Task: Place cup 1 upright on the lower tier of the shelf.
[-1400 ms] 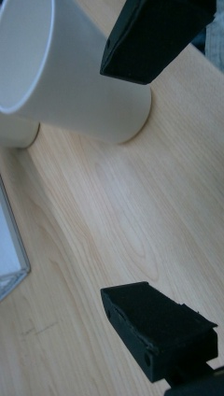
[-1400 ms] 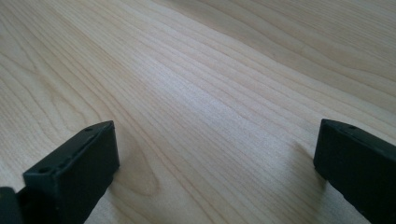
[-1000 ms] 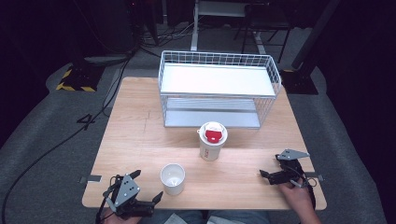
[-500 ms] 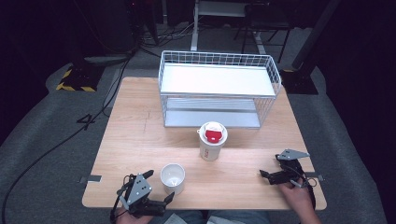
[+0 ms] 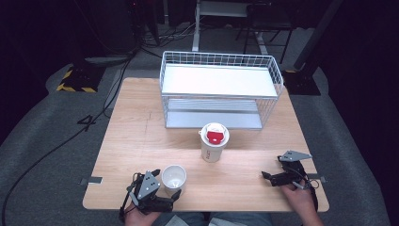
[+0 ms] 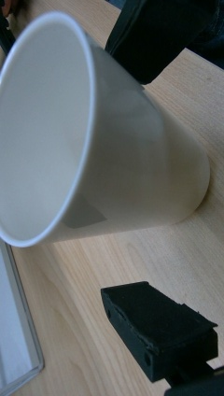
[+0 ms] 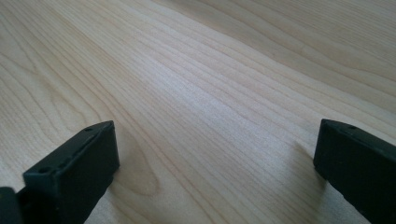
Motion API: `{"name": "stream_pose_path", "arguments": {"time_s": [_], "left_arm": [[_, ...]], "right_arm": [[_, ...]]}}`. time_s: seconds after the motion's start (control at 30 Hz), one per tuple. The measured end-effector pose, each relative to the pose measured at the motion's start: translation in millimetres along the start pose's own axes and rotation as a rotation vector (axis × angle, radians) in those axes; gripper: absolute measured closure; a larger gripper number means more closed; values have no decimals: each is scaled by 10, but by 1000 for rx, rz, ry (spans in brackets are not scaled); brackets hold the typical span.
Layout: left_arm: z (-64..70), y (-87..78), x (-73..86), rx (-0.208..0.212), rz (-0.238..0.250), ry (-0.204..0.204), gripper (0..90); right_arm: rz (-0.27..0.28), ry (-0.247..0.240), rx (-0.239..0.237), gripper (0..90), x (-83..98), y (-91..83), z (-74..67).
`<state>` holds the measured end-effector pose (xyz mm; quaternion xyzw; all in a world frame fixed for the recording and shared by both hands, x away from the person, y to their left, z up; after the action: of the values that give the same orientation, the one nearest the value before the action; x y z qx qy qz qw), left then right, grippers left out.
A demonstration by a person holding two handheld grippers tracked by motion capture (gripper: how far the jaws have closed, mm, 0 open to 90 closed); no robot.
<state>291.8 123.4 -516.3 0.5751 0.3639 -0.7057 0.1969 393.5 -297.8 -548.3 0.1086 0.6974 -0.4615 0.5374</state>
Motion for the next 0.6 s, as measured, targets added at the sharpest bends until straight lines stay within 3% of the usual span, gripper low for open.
{"name": "stream_pose_path", "arguments": {"time_s": [0.27,0.6], "left_arm": [[19,93,53,8,-32,6,0],[-6,167,110,15,-55,-28,4]], "right_arm": [[0,-1,0,2,0,0,0],[0,0,0,2,0,0,0]]}}
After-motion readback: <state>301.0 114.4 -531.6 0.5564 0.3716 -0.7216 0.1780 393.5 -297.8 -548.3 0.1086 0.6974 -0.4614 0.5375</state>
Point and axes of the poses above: each handheld gripper's, and its own axes: y roughly forward along the jaws, x roughly out of its underside, z roughly to its right, the point moved 6 cm from there along y, roughly forward along the jaws, and after that the axes turned 13 degrees about z, right-handed, at the moved point
